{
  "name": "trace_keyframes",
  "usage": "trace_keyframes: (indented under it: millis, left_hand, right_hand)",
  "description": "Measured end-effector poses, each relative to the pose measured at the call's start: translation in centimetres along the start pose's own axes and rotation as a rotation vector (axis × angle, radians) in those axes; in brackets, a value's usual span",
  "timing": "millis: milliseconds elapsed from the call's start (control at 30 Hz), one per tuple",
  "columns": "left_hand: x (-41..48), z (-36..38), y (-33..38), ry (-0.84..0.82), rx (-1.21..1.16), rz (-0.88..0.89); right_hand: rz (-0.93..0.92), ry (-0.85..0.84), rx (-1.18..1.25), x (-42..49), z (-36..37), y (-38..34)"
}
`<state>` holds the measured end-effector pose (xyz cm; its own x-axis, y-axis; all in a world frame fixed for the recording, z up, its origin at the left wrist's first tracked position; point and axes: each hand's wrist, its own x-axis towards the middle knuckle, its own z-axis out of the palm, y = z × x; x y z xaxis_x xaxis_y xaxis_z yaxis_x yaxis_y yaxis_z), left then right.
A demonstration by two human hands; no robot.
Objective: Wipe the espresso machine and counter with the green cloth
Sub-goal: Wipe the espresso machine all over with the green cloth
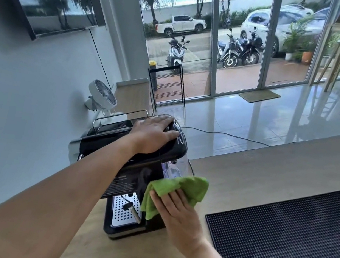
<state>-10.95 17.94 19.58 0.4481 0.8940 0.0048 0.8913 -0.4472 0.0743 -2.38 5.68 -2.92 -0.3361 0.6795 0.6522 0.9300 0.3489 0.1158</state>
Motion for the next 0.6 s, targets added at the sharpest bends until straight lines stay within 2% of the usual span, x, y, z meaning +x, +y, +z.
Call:
trace_keyframes:
  millis: [100,167,233,300,333,367,400,467,533,600]
  left_hand:
    - [0.0,0.0,0.0,-0.001,0.009,-0.001]
    - [0.0,-0.1,0.2,-0.003,0.007,-0.003]
    - [-0.1,-0.2,0.2,-0.001,0.004,0.0]
    - [-0.1,-0.1,0.2,-0.01,-0.001,0.005]
    - [-0.1,-0.1,0.2,-0.014,-0.004,0.004]
    - [-0.2,-0.1,0.2,-0.016,-0.003,0.004]
    - [-0.2,-0.1,0.2,-0.013,0.0,0.004]
    - [-0.1,-0.2,0.1,-0.013,-0.009,0.002]
    - [0.1,-0.1,0.2,-0.011,-0.003,0.002]
    - [0.3,-0.1,0.2,-0.006,0.002,0.0]
  right_hand:
    - [0.029,0.062,-0.017,2.3,-1.2,-0.2]
    - [-0.003,-0.018,-0.02,1.3,-0.4,-0.2]
    - [-0.153,-0.255,-0.06,-1.0,1.2,0.2]
    - [-0.267,-0.564,-0.147,-3.1,2.1,0.8]
    - [-0.296,-0.648,-0.169,-3.8,2.1,1.2]
    - [-0.32,-0.659,-0.201,-4.1,2.1,1.4]
    - [-0.339,-0.607,-0.241,-4.1,2.1,1.7]
    - [-0.33,-0.36,-0.235,-3.1,1.5,2.2]
    - [-0.201,-0.125,-0.141,-0.6,0.0,2.3]
    - [-0.074,0.001,-0.071,2.0,-1.0,2.0]
